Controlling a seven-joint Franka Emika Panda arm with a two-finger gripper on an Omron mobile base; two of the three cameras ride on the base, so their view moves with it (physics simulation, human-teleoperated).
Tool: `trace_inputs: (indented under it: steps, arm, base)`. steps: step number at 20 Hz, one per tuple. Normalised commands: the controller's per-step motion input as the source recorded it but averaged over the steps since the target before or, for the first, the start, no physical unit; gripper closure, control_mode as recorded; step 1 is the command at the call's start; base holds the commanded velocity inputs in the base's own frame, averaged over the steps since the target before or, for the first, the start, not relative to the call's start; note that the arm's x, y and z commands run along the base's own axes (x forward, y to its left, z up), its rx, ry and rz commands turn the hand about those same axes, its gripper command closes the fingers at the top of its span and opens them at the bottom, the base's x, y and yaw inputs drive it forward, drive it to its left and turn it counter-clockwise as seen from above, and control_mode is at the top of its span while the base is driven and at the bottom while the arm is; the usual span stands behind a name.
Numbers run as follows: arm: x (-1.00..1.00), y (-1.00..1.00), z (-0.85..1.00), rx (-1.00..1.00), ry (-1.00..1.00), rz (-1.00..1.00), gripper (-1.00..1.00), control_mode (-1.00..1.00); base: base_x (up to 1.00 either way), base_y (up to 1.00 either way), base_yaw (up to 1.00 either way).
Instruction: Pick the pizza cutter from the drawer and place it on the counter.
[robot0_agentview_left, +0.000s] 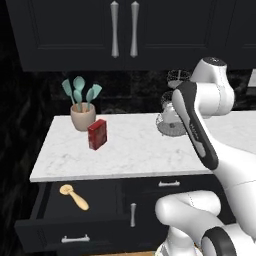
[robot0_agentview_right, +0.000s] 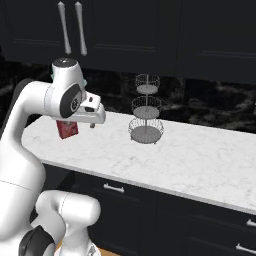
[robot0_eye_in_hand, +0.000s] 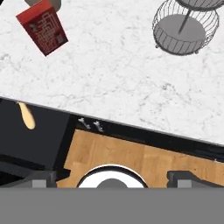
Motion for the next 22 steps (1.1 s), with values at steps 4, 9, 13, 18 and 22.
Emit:
trace_inputs:
  steps: [4, 9, 13, 18, 22]
  arm:
    - [0.1, 0.01, 0.07, 0.0, 0.0, 0.12, -1.0, -1.0]
    - [0.12, 0.54, -0.01, -0.03, 0.02, 0.18, -1.0, -1.0]
    - [0.15, 1.0, -0.48, -0.16, 0.11, 0.21, -1.0, -1.0]
    - [-0.04, 1.0, -0.86, -0.24, 0.19, 0.23, -1.0, -1.0]
    - [-0.74, 1.0, -0.72, -0.26, 0.22, 0.41, -1.0, -1.0]
  base:
    - [0.13, 0.0, 0.04]
    - [0.0, 0.0, 0.0]
    - [0.0, 0.0, 0.0]
    - [0.0, 0.0, 0.0]
    - [0.0, 0.0, 0.0]
